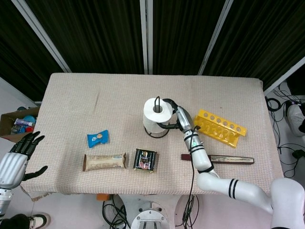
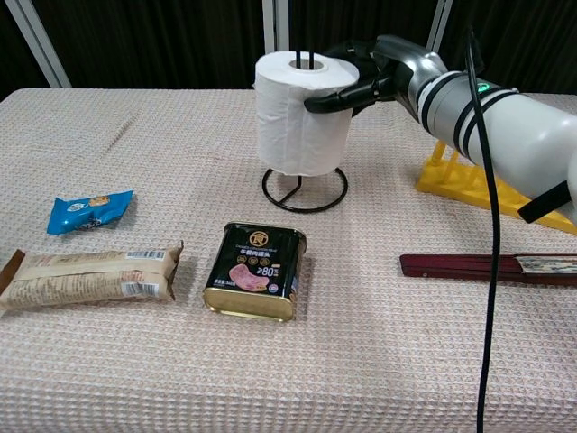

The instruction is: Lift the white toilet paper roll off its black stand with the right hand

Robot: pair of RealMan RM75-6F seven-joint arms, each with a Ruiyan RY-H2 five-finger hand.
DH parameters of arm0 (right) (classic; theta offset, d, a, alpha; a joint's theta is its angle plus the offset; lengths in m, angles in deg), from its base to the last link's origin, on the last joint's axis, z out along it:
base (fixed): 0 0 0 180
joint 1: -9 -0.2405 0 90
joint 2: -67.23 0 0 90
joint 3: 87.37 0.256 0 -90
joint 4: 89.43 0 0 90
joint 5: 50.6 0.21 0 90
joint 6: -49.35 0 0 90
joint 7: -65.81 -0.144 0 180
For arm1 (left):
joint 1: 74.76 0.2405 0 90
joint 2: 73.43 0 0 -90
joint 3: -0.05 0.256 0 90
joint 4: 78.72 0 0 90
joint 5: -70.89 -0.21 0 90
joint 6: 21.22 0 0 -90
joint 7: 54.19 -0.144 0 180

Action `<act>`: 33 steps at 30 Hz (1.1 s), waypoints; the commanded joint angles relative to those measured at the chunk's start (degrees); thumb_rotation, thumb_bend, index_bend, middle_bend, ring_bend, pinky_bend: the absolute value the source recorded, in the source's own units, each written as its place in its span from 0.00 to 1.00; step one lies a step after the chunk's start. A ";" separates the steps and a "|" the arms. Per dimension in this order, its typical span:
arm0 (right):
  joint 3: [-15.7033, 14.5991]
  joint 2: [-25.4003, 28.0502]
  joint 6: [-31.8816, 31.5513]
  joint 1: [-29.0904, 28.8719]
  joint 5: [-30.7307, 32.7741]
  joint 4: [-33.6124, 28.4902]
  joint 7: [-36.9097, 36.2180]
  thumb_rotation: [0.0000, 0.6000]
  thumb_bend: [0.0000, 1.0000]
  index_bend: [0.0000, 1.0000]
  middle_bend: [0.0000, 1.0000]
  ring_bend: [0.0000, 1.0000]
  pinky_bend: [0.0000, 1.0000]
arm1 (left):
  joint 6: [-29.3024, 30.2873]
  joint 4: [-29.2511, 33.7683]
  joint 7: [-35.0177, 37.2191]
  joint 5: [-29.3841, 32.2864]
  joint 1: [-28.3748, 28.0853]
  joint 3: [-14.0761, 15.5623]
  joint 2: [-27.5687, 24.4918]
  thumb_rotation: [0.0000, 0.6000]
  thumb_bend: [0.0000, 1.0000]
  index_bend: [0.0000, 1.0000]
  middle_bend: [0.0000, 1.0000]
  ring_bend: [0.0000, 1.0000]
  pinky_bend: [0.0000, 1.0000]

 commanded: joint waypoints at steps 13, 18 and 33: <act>8.08 8.60 -16.07 4.00 -16.04 -22.85 -4.48 1.00 0.29 0.38 0.44 0.41 0.42 | -0.12 0.61 -1.48 -0.62 -0.04 0.31 0.32 0.99 0.16 0.12 0.06 0.06 0.22; 5.15 11.85 -20.36 7.13 -25.37 -26.48 -6.98 1.00 0.29 0.38 0.44 0.41 0.42 | 0.12 0.56 -1.29 -0.58 0.06 0.27 0.24 0.99 0.16 0.12 0.06 0.06 0.22; -13.35 22.28 -18.29 18.83 -28.83 -19.78 -10.42 1.00 0.25 0.43 0.48 0.44 0.46 | -1.45 1.13 -2.92 -0.29 -0.57 0.36 0.80 0.99 0.16 0.12 0.06 0.06 0.22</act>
